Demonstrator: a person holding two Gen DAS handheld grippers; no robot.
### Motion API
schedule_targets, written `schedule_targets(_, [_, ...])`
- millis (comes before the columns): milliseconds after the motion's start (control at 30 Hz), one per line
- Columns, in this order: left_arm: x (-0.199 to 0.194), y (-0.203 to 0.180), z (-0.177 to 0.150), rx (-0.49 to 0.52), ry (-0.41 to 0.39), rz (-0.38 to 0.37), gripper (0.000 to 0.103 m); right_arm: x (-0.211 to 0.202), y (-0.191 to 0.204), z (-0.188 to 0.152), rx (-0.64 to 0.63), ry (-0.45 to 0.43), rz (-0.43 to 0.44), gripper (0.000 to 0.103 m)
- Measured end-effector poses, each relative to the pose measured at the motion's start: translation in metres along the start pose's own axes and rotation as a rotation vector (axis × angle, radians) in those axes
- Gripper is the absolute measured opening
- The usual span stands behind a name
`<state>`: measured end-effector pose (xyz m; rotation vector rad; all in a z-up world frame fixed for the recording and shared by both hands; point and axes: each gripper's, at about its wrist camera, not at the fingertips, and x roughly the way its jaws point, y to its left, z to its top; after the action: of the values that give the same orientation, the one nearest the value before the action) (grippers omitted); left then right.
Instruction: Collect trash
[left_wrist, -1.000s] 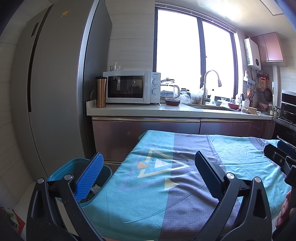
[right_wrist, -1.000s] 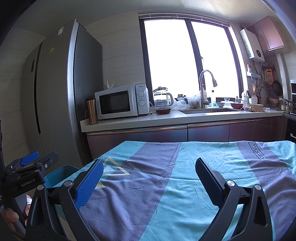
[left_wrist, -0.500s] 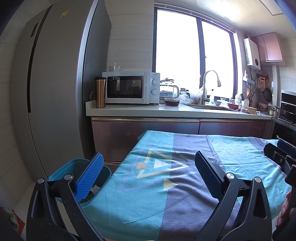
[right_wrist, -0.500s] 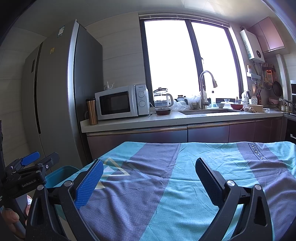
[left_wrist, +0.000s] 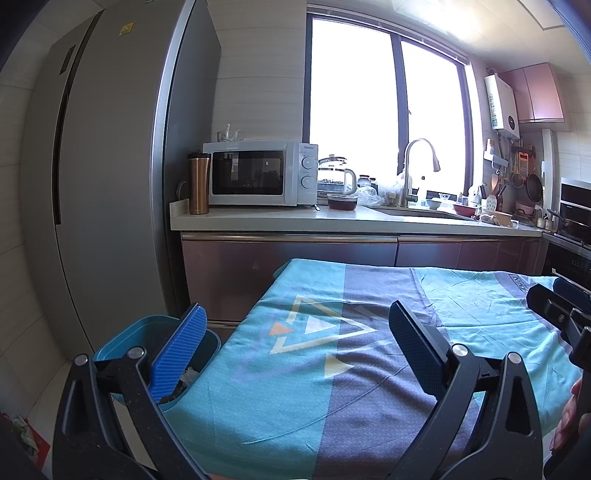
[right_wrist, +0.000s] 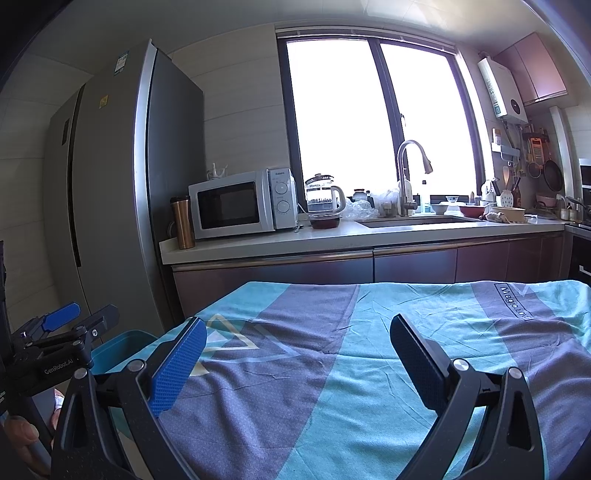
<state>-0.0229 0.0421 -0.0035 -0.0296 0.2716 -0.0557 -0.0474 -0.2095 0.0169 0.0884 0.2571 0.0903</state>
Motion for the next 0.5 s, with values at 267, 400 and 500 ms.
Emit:
schedule_targets(267, [0.0014,-0.0014,-0.0015,0.004,0.0,0.0,0.097,-0.0007,-0.0014,-0.0008,0.004,-0.001,0.0,0.096])
schedule_targets(400, [0.0017,-0.0021,-0.0027,0.008,-0.001,0.001,0.097,-0.0011,-0.0026,-0.0012,0.007,-0.001,-0.001,0.096])
schedule_targets(500, [0.0022,-0.002,-0.0034,0.01,0.001,0.0,0.097,-0.0014,-0.0041,-0.0014,0.011,0.0,-0.002,0.096])
